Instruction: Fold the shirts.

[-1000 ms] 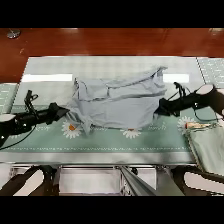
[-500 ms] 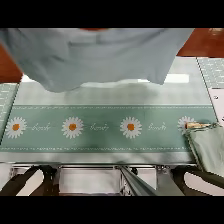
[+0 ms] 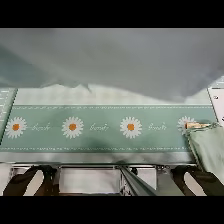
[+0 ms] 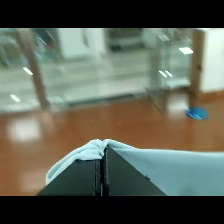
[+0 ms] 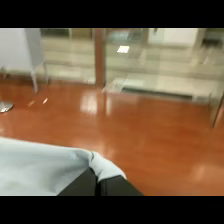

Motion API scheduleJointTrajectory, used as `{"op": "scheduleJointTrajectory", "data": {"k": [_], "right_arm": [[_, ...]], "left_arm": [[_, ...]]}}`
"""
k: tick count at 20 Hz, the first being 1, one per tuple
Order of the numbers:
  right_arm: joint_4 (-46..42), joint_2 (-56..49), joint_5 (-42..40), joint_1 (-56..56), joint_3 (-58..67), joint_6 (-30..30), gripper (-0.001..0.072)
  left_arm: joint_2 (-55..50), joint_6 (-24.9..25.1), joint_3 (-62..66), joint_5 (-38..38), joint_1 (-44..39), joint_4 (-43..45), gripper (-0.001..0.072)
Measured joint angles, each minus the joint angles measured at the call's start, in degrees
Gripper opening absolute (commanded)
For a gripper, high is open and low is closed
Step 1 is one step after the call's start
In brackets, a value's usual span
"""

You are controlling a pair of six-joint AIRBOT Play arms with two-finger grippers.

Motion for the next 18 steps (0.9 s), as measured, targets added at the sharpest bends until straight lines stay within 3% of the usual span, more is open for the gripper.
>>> {"op": "scheduleJointTrajectory", "data": {"k": [5,11,18], "right_arm": [[-3.61,4.50,6.47,0.00,-0.87,1.40,0.0030],[-2.69,4.42,13.55,0.00,-14.36,1.81,0.0030],[-1.77,-9.77,0.92,0.00,-36.15,-0.92,0.0030]], "left_arm": [[6.23,-1.95,-3.39,-1.14,-8.41,9.81,0.0017],[4.83,-4.39,-22.27,-1.44,-14.51,14.91,0.0017],[-12.98,-6.71,-37.83,11.21,-15.67,15.80,0.0017]]}}
